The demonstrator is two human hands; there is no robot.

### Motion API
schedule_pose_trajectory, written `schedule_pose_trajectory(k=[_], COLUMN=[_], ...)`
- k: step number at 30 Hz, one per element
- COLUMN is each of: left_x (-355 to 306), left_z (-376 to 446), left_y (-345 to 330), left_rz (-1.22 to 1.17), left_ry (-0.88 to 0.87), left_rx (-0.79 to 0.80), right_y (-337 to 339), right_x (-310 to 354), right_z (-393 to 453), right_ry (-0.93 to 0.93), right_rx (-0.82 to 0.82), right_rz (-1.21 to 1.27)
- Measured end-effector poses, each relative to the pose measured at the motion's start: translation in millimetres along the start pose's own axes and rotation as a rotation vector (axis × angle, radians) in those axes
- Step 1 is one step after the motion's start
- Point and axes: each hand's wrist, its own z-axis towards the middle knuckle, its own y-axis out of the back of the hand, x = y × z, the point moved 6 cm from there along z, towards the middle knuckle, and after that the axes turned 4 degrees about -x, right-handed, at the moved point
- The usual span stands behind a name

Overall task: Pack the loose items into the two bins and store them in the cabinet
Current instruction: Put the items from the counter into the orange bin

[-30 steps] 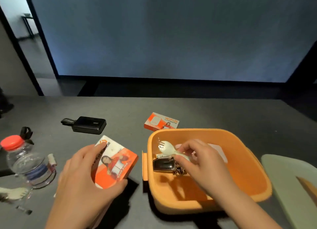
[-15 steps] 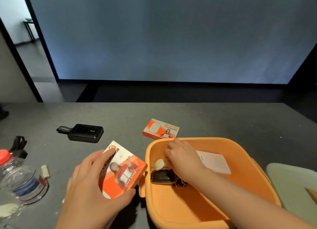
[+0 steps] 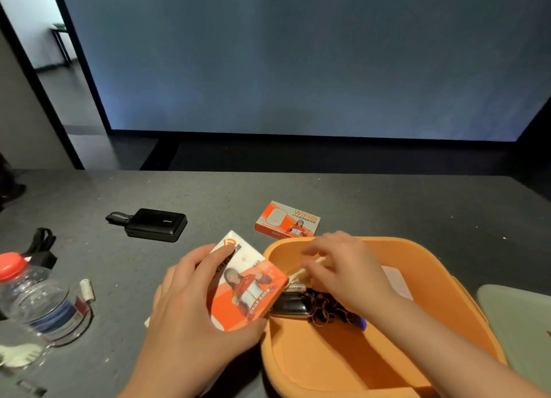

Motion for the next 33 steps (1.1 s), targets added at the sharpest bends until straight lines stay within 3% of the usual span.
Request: schedule_pose_trajectory(k=[3, 5, 7, 10, 16, 18, 21, 25, 33], left_x=[-27.7, -53.7, -78.0, -97.8, -92.0, -93.3, -93.3, -88.4, -81.4], left_z=[8.8, 13.8, 15.6, 13.3, 2.5, -3.1, -6.2, -7.1, -2.4], left_y=[-9.0, -23.2, -39.4, -59.8, -88.9, -99.4, -112.5, -119.9, -112.1], left_rz=[-0.007, -0.007, 0.002, 0.019, 0.007, 0.002, 0.019, 0.009, -0.029], left_ry=[-0.146, -0.262, -0.365, -0.445, -0.432, -0.442, -0.428, -0.393, -0.394], left_rx=[0.047, 0.138, 0.207, 0.249, 0.31, 0.346, 0.4, 0.416, 0.364], right_y=[34.0, 48.0, 53.9, 63.8, 65.6, 65.9, 72.9, 57.6, 48.6], right_x=[1.9, 4.6, 2.2, -20.1, -70.1, -77.1, -59.8, -38.8, -33.6], right_z=[-13.6, -24.5, -36.8, -54.0, -97.9, -104.5, -100.1, -96.2, -69.6], right_ry=[-0.246, -0.351, -0.439, -0.573, -0.827, -0.719, -0.29, -0.018, 0.081], right_rx=[0.018, 0.091, 0.157, 0.072, -0.009, -0.026, 0.064, 0.296, 0.419], right_rz=[0.541, 0.765, 0.852, 0.893, 1.041, 0.751, 0.214, -0.002, -0.15])
